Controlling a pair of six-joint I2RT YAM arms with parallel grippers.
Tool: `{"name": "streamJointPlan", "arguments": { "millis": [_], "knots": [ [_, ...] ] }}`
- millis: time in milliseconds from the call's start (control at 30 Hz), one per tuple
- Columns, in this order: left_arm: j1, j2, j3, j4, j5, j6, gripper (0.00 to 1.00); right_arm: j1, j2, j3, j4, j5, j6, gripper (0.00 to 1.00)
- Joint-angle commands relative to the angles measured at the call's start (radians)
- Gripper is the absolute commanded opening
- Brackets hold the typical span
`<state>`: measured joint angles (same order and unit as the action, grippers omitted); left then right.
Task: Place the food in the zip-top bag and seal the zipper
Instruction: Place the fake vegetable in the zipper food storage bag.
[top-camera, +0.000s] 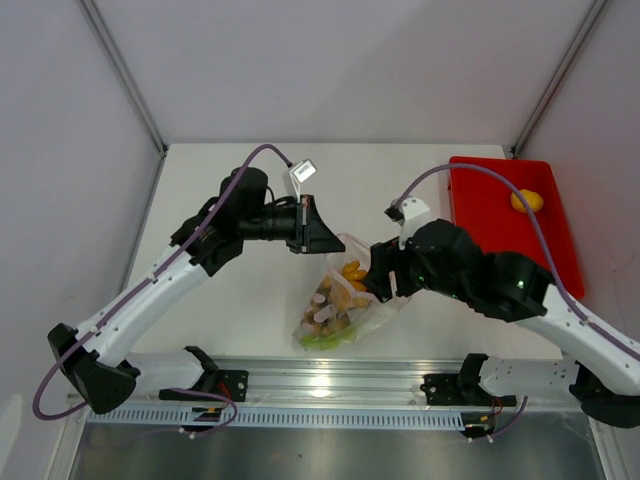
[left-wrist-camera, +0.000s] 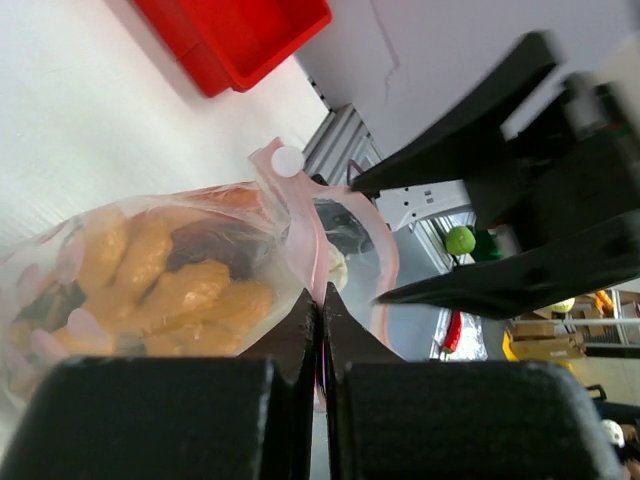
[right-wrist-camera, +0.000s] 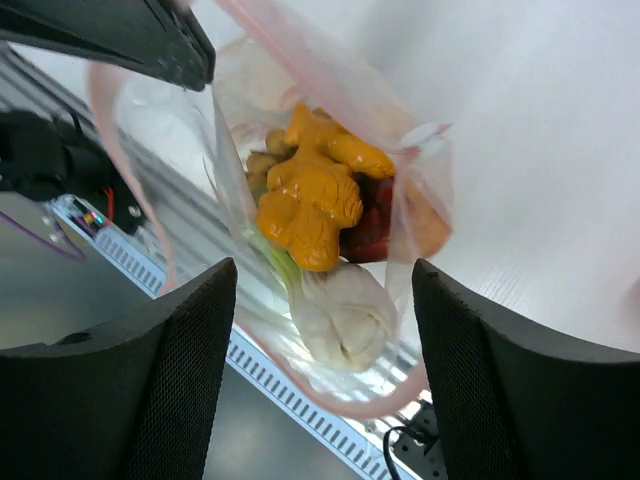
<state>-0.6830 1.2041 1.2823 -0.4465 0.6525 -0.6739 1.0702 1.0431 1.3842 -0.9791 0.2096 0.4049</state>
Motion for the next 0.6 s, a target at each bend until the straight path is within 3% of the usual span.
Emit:
{"name": "streamJointPlan", "arguments": {
  "millis": [0, 200, 300, 367, 467, 533, 567],
  "knots": [
    [0.022, -0.061, -0.004, 0.058, -0.031, -0.006, 0.01, -0.021, -0.061, 0.097, -0.035, 0.089, 0.018, 0.72],
    [0.034, -0.072, -0.026, 0.06, -0.025, 0.0, 0.01, -0.196, -0.077, 0.165, -0.046, 0.085, -0.003, 0.72],
    [0.036, -0.078, -0.029, 0.057, -0.028, 0.008, 0.01, -0.311, -0.066, 0.18, -0.024, 0.091, -0.014, 0.85],
    [0.036, -0.08, -0.034, 0.06, -0.025, 0.008, 0.0, -0.424, -0.036, 0.171, -0.024, 0.263, -0.014, 0.99],
    [0.034, -0.081, -0.05, 0.078, -0.011, 0.002, 0.01, -0.649, 0.033, 0.17, 0.009, 0.37, -0.023, 0.99],
    [0.034, -0.081, -0.057, 0.088, 0.001, -0.003, 0.01, -0.777, 0.049, 0.126, 0.072, 0.334, -0.015, 0.99],
    [0.036, -0.08, -0.057, 0.086, 0.004, -0.003, 0.01, -0.897, 0.052, 0.099, 0.158, 0.3, -0.008, 0.99]
  ]
}}
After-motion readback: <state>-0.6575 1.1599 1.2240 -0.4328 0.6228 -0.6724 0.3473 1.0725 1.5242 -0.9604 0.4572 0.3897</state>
